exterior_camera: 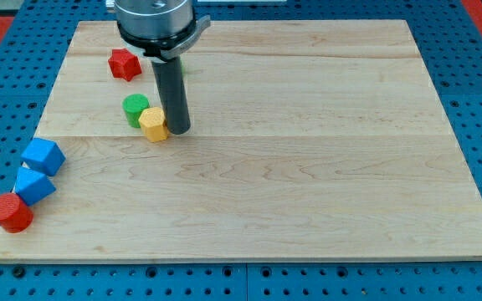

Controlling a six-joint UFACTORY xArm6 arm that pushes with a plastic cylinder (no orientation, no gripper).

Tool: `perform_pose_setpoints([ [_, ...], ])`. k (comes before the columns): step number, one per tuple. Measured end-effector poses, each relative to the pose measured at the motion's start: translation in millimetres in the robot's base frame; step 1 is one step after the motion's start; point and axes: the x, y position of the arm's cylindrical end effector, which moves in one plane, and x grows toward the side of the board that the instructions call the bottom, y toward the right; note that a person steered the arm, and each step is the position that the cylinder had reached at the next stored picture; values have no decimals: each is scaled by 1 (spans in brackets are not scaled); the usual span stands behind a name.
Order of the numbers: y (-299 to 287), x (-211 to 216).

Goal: Push the green circle and and yellow hexagon towards the left center of the board

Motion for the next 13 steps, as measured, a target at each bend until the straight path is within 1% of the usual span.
perform_pose_setpoints([
  [1, -6, -5],
  [3, -22, -29],
  [4, -26, -32],
  [5, -18, -12],
  [6, -13, -34],
  [7, 26, -62],
  [9, 32, -125],
  [10, 26, -143],
  [11, 30, -125],
  [12, -18, -122],
  [13, 4, -86],
])
